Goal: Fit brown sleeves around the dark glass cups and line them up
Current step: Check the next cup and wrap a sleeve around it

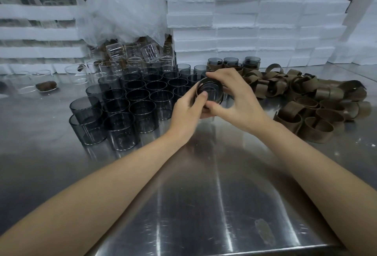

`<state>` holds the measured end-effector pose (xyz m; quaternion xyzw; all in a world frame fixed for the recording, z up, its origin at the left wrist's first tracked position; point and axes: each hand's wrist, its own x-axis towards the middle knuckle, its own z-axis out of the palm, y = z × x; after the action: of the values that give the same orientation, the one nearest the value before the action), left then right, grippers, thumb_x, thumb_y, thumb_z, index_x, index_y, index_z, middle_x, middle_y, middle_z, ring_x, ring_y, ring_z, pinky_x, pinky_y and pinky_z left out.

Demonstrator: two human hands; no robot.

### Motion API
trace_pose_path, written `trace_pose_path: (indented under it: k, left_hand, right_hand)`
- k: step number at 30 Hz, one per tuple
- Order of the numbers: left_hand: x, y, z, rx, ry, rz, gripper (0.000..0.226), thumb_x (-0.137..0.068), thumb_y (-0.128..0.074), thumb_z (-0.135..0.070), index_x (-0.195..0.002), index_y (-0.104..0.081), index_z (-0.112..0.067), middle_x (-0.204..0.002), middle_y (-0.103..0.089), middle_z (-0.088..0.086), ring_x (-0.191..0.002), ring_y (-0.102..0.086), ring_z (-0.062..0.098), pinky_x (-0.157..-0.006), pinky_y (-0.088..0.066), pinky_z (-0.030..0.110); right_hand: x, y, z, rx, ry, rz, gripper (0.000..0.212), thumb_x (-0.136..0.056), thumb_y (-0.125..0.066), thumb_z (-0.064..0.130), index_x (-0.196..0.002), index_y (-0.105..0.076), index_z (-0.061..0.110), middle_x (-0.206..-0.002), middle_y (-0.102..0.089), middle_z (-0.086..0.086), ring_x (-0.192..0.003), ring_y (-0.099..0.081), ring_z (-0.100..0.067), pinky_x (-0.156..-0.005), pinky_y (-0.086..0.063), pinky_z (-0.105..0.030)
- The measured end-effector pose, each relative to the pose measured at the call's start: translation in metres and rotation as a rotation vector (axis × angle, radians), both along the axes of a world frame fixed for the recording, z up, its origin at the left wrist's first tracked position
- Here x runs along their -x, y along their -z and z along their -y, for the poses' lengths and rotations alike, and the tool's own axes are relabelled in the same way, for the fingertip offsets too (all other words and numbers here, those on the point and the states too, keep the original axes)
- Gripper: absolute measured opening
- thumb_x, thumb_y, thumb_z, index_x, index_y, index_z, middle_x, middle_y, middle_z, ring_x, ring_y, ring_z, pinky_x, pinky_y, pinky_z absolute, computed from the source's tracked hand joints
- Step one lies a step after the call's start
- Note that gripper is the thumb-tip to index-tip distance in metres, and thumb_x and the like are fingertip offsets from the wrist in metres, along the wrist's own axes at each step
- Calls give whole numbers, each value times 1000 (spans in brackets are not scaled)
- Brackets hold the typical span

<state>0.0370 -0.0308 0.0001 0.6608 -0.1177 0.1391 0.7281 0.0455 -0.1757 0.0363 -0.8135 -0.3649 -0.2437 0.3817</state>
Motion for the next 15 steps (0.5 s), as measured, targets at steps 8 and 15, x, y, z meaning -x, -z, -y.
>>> trace_pose_path:
  k: [8, 15]
  left_hand:
    - [-1, 4, 0, -121, -57, 42, 37, -99, -44, -8, -135, -56, -8, -107, -69, 9, -76, -74, 28, -72, -61, 44]
    - [5, 2, 1, -82, -71, 54, 23, -101, -52, -24, -121, -58, -14, -98, -66, 2, -65, -73, 26, -59, -59, 31]
  right_hand:
    - [-4, -1, 4, -138, 112, -205, 38, -95, -56, 10, -131, -60, 19, -124, -61, 5, -115, -53, 1, -87, -40, -1]
    - [2, 3, -6, -220, 176, -251, 31, -95, -48, 12, -103, -75, 23, -84, -74, -1, -77, -63, -12, -72, -48, -25]
